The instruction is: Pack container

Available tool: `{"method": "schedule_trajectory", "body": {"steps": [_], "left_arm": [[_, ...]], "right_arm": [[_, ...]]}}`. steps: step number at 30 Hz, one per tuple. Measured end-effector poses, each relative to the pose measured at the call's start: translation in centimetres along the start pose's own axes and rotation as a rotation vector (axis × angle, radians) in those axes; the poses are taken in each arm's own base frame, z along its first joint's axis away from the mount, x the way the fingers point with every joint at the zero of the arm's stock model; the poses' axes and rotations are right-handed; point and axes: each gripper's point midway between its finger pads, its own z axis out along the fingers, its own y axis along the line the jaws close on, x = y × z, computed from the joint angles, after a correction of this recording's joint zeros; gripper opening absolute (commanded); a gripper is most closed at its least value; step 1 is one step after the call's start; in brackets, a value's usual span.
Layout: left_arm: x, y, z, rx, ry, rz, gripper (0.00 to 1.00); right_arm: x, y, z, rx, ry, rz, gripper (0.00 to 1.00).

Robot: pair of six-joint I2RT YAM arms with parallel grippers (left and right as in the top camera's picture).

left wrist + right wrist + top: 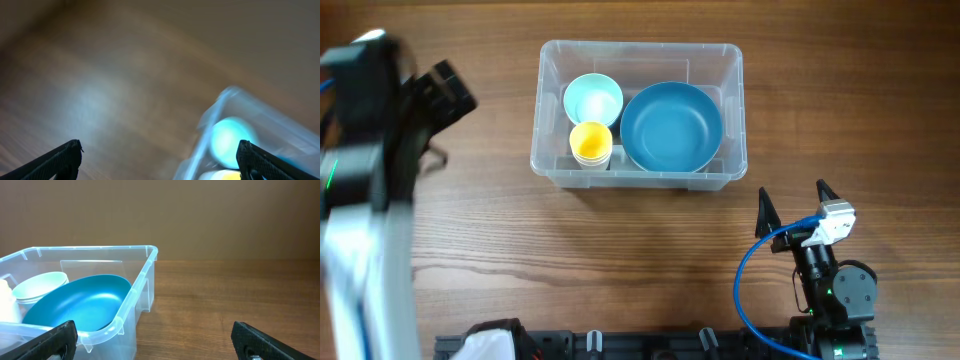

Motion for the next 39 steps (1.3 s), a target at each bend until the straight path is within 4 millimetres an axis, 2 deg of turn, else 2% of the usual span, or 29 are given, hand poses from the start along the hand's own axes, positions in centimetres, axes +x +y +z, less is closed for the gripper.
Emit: {"method": "schedule_trajectory", "body": {"steps": [2,4,5,6,7,8,10,12,14,16,19,22,27,28,30,33,36,39], "left_arm": [[-1.6,0.5,-7.0,0.071,-0.173,-0.029,1.0],[-1.9,1.6,-13.9,0.139,-0.341,-0.057,1.0],[-1.5,2.4,-18.2,0.182,-0.445,-0.074,1.0],[-1.2,2.9,-20.4,0.203,-0.497,-0.083,1.0],[-0.4,3.8,-23.9,0.24,-0.587,-0.098,1.0],[0.6,4.7,-26.4,0.266,-0.65,-0.108,1.0],[2.4,6.0,-30.1,0.306,-0.748,-0.125,1.0],[4.1,7.1,-32.7,0.336,-0.823,-0.137,1.0],[5.6,8.1,-34.7,0.361,-0.884,-0.147,1.0],[6.7,8.7,-35.7,0.374,-0.916,-0.152,1.0],[8.0,9.4,-35.6,0.358,-0.903,-0.155,1.0],[8.4,9.4,-34.2,0.338,-0.864,-0.15,1.0],[8.9,8.5,-28.4,0.286,-0.723,-0.123,1.0],[9.0,7.8,-25.8,0.282,-0.668,-0.109,1.0],[8.6,6.7,-23.4,0.304,-0.647,-0.096,1.0],[9.0,4.5,-18.0,0.362,-0.594,-0.066,1.0],[10.3,3.1,-14.3,0.439,-0.603,-0.044,1.0],[11.3,2.1,-12.1,0.507,-0.628,-0.025,1.0]], "right_arm": [[0.0,0.0,0.0,0.0,0.0,0.0,1.0],[0.0,0.0,0.0,0.0,0.0,0.0,1.0],[0.0,0.0,0.0,0.0,0.0,0.0,1.0],[0.1,0.0,0.0,0.0,0.0,0.0,1.0],[0.0,0.0,0.0,0.0,-0.001,0.0,1.0],[0.1,0.0,0.0,0.0,0.0,0.0,1.0],[0.1,0.0,0.0,0.0,0.001,-0.003,1.0],[0.1,0.0,0.0,0.0,0.001,-0.003,1.0],[0.1,0.0,0.0,0.0,0.001,-0.003,1.0],[0.1,0.0,0.0,0.0,0.001,-0.003,1.0],[0.1,0.0,0.0,0.0,0.001,-0.003,1.0],[0.1,0.0,0.0,0.0,0.001,-0.003,1.0],[0.1,0.0,0.0,0.0,0.0,-0.003,1.0],[0.1,0.0,0.0,0.0,0.0,-0.003,1.0],[0.1,0.0,0.0,0.0,0.0,-0.003,1.0],[0.1,0.0,0.0,0.0,0.0,-0.003,1.0],[0.1,0.0,0.0,0.0,0.0,-0.003,1.0],[0.1,0.0,0.0,0.0,0.0,-0.003,1.0]]}}
